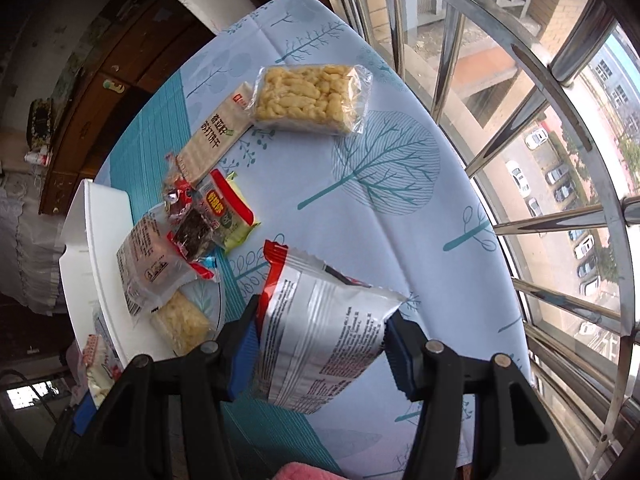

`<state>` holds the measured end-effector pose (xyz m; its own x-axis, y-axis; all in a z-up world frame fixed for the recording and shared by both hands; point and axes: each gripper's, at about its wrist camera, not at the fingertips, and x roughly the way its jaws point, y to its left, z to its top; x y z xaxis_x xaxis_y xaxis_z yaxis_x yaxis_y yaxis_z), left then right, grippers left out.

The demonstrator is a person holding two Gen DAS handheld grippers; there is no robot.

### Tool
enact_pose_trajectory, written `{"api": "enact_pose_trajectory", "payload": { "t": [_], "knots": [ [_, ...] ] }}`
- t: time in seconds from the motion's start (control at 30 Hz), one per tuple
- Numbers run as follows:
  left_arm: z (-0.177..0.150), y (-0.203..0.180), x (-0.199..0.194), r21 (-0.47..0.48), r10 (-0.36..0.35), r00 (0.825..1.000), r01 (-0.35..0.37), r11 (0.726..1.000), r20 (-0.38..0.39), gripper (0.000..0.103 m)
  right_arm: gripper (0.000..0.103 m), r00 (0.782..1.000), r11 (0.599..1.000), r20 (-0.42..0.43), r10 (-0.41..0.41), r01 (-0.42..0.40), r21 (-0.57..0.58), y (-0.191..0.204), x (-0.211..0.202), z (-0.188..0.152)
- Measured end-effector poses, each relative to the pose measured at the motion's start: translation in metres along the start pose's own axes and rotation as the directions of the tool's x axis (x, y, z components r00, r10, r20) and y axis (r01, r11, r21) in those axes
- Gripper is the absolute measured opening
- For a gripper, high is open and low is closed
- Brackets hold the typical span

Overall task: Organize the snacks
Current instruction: 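Carry both held packets over the white tray and lower them inside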

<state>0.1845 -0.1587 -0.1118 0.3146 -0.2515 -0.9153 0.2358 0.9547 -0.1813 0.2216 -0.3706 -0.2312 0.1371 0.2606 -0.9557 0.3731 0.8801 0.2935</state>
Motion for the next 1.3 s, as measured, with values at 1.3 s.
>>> {"api": "enact_pose_trajectory", "payload": {
  "t": [1.3],
  "knots": [
    [-0.055,0.193,-0.118,-0.134,0.15,0.949,-0.116,0.984,0.278,0.044,0.055,0.964,0.939,0.253,0.082,0.01,-0.342,0.188,-0.102,-0.087]
  ]
}}
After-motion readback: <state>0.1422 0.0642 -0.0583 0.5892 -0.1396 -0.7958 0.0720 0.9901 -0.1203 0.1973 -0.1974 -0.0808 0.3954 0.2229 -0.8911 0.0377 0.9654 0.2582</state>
